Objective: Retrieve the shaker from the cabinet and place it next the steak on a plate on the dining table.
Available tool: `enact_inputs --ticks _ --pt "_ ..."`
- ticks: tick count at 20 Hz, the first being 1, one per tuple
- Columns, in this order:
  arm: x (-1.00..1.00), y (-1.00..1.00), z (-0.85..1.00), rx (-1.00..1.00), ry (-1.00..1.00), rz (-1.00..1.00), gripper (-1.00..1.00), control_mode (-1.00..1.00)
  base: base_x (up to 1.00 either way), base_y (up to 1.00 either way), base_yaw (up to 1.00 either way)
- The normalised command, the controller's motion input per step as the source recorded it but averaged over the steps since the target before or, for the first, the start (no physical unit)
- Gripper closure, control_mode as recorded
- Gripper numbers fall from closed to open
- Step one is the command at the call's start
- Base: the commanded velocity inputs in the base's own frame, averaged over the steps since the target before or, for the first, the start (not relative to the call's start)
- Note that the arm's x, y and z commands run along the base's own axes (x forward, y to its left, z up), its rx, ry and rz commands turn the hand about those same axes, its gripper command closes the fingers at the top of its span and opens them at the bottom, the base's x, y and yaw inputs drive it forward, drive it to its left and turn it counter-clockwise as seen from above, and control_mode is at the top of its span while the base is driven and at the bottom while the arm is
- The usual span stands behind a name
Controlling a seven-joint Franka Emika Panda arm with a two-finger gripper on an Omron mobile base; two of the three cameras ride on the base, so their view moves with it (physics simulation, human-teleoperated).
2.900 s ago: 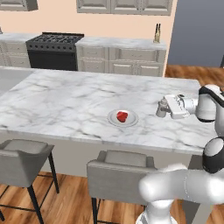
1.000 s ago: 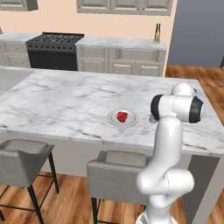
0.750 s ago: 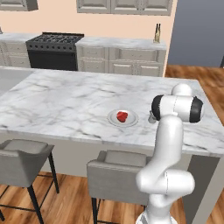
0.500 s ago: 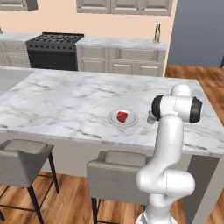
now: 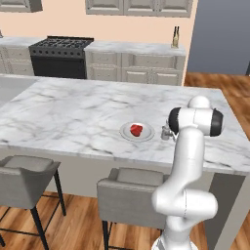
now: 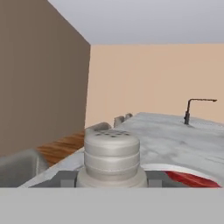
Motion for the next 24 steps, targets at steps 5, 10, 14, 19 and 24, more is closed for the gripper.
enact_inputs --ticks 5,10,14,19,24 --pt "0.35 0.00 -0.15 0.00 0.03 0.00 1.00 -1.00 0.00 0.00 0.00" --pt "0.47 -0.02 -0.06 0.00 0.00 0.00 1.00 -1.00 0.00 0.00 0.00" --pt "0.30 -0.11 -0.18 0.00 0.01 0.00 1.00 -1.00 0.00 0.00 0.00" --pt "0.26 -0.10 -0.42 0.00 0.04 0.00 1.00 -1.00 0.00 0.00 0.00" --pt "0.36 0.00 -0.42 0.00 0.03 0.00 1.00 -1.00 0.00 0.00 0.00"
